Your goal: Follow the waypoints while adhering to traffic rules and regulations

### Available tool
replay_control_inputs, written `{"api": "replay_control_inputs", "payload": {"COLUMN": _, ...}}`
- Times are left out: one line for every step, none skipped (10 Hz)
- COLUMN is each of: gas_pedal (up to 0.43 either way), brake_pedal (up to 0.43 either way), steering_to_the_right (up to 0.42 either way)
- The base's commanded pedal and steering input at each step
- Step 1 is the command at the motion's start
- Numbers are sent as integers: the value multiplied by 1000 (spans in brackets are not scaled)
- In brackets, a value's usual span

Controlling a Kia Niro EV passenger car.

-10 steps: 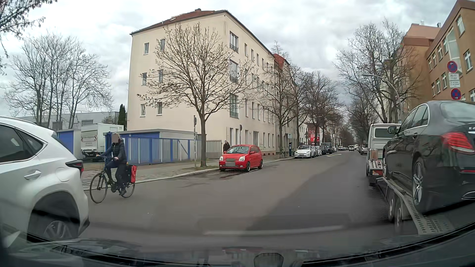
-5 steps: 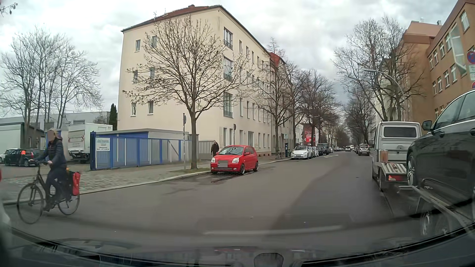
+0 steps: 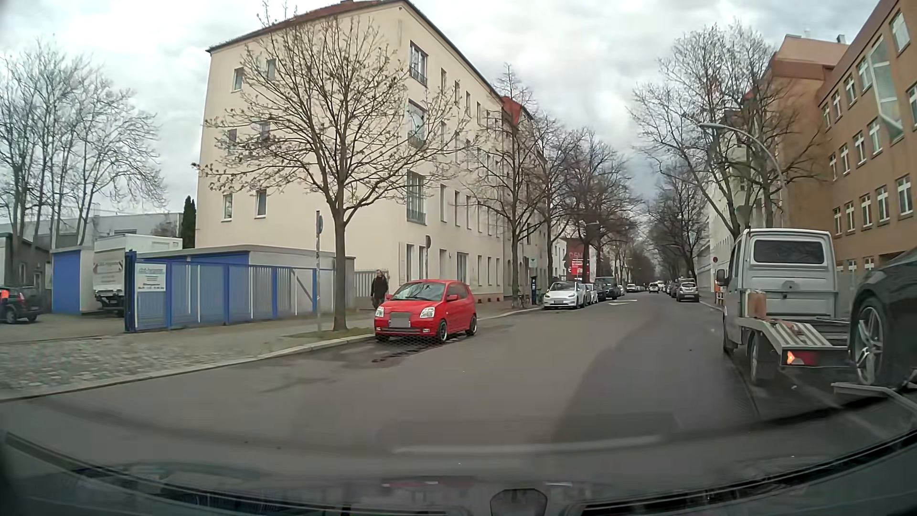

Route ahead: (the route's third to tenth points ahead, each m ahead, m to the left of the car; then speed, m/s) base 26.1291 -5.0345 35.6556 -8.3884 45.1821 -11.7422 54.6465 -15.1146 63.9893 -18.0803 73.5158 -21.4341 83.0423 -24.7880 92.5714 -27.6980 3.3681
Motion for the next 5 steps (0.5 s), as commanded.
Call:
{"api": "replay_control_inputs", "payload": {"gas_pedal": 98, "brake_pedal": 12, "steering_to_the_right": 131}}
{"api": "replay_control_inputs", "payload": {"gas_pedal": 98, "brake_pedal": 12, "steering_to_the_right": 139}}
{"api": "replay_control_inputs", "payload": {"gas_pedal": 98, "brake_pedal": 12, "steering_to_the_right": 141}}
{"api": "replay_control_inputs", "payload": {"gas_pedal": 110, "brake_pedal": 12, "steering_to_the_right": 142}}
{"api": "replay_control_inputs", "payload": {"gas_pedal": 110, "brake_pedal": 12, "steering_to_the_right": 142}}
